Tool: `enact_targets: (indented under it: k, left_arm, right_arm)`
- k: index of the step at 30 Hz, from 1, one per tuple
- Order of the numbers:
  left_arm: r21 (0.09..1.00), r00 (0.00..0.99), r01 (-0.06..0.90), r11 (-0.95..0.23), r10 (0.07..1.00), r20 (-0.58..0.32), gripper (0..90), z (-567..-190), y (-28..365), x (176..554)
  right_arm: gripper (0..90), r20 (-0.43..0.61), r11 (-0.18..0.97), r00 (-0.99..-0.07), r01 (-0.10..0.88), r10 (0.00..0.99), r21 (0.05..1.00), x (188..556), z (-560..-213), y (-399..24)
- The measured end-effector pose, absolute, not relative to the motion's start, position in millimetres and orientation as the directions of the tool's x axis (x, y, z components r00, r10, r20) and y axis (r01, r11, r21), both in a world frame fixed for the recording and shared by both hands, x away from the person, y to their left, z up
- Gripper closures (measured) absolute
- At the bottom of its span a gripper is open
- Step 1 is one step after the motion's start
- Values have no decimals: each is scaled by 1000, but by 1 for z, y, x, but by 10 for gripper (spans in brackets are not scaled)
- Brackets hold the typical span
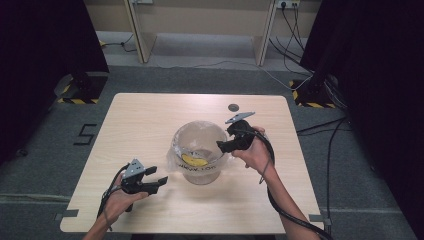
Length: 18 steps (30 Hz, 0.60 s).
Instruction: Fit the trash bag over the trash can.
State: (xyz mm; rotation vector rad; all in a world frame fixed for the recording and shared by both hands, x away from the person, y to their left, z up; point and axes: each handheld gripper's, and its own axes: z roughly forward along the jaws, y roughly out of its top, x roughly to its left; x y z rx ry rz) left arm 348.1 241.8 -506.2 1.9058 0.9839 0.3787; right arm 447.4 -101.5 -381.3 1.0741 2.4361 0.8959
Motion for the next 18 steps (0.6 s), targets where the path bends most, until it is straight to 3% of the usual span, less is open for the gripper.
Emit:
enact_targets:
  k: [4,6,18]
  left_arm:
    - [835,621,490,-248,772,-135,348,-509,244,350]
    - [831,618,497,-250,774,-137,347,-510,244,351]
    - [825,618,505,-253,773,-141,347,-513,244,351]
  right_arm:
    - [269,-45,487,-674,483,737,728,438,-367,-98]
    - [266,-6,477,-732,437,681,763,426,-355,-88]
    - [287,-3,536,-798,403,603,742,414,-362,-34]
